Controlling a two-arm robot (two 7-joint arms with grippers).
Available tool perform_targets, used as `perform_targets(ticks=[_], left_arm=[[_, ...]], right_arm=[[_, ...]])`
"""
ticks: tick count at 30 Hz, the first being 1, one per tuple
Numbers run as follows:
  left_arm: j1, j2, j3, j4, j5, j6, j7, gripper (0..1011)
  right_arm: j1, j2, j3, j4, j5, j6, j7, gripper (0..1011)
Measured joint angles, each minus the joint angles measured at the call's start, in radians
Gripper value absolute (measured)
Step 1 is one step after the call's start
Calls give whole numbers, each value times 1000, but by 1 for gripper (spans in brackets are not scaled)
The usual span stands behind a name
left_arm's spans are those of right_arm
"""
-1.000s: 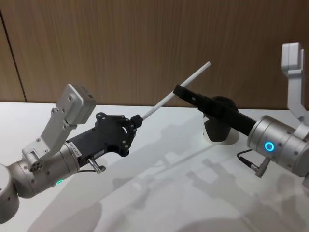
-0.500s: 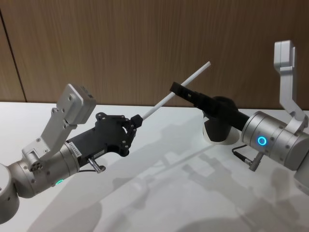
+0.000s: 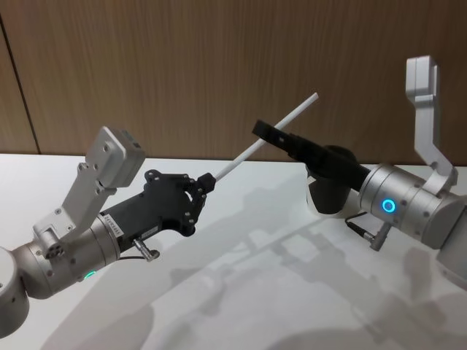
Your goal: Pick up the straw with one hand, pass it to the other hand, and insert it into the cup.
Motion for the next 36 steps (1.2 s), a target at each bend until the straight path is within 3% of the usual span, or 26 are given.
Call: perform_targets(ticks=[21, 36], left_arm=[[0, 0, 0, 0, 0, 0, 0, 0], [0, 0, 0, 0, 0, 0, 0, 0]], right_arm=[[45, -11, -28, 58, -2, -17, -8, 980], [53, -14, -33, 69, -2, -19, -12, 560]])
